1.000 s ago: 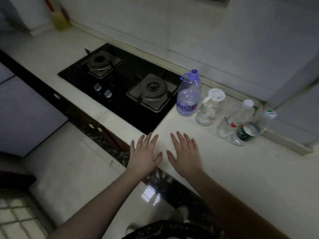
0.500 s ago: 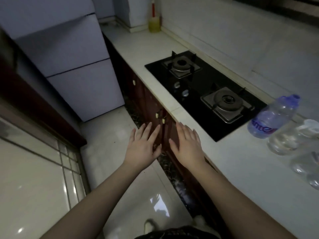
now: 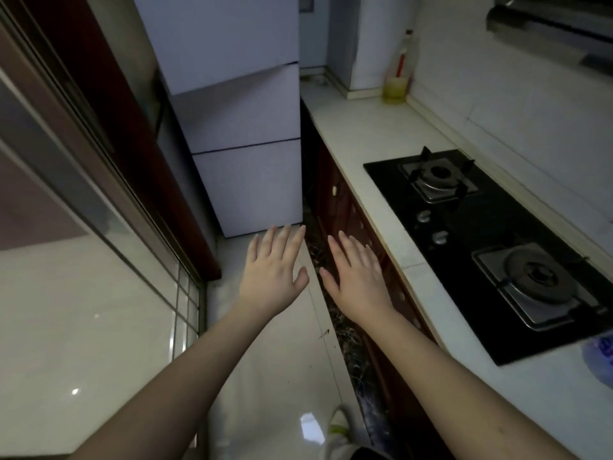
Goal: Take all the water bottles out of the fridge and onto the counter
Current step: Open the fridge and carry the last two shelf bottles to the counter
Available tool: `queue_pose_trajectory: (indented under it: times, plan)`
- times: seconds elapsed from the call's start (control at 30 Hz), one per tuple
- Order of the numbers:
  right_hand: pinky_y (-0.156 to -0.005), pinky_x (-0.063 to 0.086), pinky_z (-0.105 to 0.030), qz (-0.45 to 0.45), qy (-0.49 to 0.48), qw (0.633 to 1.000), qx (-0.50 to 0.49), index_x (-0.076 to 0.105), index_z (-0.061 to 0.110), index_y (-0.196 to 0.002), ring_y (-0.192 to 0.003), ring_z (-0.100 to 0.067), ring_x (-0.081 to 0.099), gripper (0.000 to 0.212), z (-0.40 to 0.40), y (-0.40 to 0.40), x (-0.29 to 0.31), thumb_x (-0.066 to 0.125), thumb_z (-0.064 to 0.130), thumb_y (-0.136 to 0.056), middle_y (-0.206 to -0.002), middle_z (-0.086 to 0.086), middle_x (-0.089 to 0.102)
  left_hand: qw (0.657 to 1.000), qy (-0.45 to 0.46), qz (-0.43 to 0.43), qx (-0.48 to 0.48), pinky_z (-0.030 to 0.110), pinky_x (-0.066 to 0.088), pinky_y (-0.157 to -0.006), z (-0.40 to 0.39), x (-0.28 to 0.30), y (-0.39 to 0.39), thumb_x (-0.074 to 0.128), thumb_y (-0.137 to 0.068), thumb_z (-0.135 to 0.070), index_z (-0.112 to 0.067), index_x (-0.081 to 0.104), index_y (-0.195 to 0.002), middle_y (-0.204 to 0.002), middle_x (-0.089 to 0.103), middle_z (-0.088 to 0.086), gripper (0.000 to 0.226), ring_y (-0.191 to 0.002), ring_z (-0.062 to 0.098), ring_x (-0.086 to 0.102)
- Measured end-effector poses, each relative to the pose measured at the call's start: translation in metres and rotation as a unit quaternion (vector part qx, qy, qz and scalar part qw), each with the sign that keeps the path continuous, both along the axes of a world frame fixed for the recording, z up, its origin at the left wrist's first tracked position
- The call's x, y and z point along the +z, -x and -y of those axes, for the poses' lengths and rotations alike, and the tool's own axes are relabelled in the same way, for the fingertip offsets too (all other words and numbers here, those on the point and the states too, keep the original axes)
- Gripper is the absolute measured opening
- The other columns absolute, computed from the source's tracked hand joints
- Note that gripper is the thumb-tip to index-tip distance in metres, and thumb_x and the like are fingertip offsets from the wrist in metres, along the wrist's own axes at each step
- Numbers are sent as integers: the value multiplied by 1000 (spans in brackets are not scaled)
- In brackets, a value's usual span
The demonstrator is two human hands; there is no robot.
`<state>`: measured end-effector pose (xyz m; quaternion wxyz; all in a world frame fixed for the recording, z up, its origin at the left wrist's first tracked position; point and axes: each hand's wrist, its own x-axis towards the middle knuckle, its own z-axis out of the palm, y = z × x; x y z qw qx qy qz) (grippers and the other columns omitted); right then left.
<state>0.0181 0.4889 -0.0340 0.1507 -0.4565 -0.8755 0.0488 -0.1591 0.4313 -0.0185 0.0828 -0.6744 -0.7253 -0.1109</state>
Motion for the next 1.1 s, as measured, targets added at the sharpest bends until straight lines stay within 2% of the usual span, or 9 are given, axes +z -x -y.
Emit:
queue_pose_trajectory:
  times: [0.17, 0.3, 0.5, 0.83, 1.1]
  plan:
    - [-118, 9, -44, 4, -28, 999, 40, 25, 21, -153, -147, -25, 21, 63, -58, 30, 21, 24, 49, -97, -159, -7, 26, 999, 0, -18, 47, 55, 28, -114, -38, 18, 22, 40, -88, -44, -20, 32, -152, -149, 45, 9, 69, -140, 34, 37]
    - [-120, 14, -46, 17, -51, 996, 66, 28, 19, -152, -145, -26, 25, 64, -105, 55, 39, 22, 49, -95, -158, -8, 29, 997, -9, -47, 63, 54, 27, -114, -70, 40, 43, 41, -89, -45, -22, 31, -152, -152, 41, 6, 68, -142, 31, 34]
    - [-119, 20, -48, 8, -85, 992, 96, 26, 18, -153, -145, -27, 27, 66, -161, 93, 69, 24, 50, -95, -157, -10, 30, 991, -43, -58, 117, 54, 30, -113, -108, 70, 80, 44, -89, -45, -23, 30, -152, -153, 40, 6, 69, -142, 30, 33]
    - [-117, 23, -48, -27, -125, 984, 121, 33, 16, -150, -143, -27, 33, 64, -221, 190, 104, 31, 49, -95, -154, -10, 37, 984, -96, -54, 141, 50, 26, -116, -166, 107, 162, 37, -91, -48, -23, 27, -154, -156, 35, 8, 68, -145, 31, 29]
    - [-119, 10, -45, -30, -144, 981, 125, 20, 21, -154, -148, -25, 18, 67, -249, 288, 134, 16, 53, -95, -160, -7, 24, 976, -148, -68, 147, 51, 29, -113, -188, 134, 263, 39, -91, -49, -23, 28, -153, -156, 37, 9, 68, -144, 31, 31]
